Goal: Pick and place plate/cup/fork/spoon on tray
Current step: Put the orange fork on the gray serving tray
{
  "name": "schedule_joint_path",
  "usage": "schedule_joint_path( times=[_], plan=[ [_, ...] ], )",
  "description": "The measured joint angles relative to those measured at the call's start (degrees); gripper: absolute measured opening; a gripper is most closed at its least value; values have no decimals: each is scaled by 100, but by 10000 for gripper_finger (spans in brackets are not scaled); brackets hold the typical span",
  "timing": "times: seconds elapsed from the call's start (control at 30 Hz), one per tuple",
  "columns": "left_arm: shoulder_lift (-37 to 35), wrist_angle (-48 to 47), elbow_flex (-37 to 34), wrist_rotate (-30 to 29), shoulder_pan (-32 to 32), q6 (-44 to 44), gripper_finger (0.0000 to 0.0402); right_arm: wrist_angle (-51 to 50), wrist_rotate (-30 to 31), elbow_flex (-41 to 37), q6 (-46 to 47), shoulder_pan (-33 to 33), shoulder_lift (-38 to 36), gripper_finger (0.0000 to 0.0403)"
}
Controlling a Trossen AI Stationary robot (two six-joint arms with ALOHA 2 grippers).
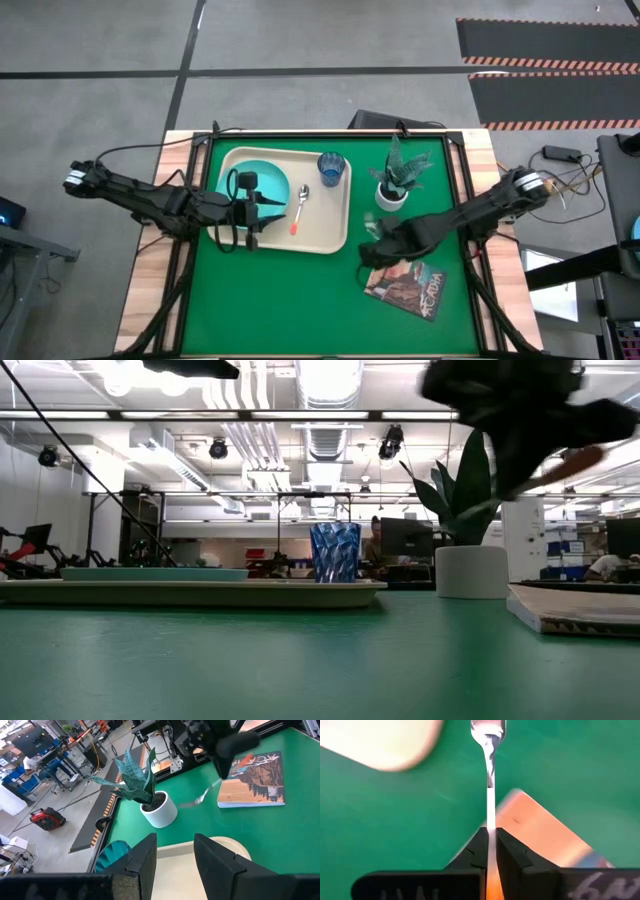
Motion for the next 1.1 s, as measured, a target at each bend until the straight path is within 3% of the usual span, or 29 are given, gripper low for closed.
schedule_joint_path(
  times=[0.27, 0.57, 0.73, 0.93, 1.1],
  plan=[
    [-215, -132, -2, 229, -46, 247, 117, -27, 521, 1705, -1045, -528, 1656, 12],
    [-1061, -787, -17, 982, -87, 124, 117, -23, 183, 3544, -1431, -1283, 3197, 12],
    [-1423, -1210, -33, 1008, -90, -35, 117, -72, 164, 4439, -1512, -1613, 3840, 12],
    [-1731, -1381, -192, 1034, -90, 42, 117, -253, 223, 4847, -1488, -1892, 4237, 12],
    [-1988, -1357, -292, 1030, -90, 259, 117, -286, 857, 4779, -1104, -2041, 4388, 12]
  ],
)
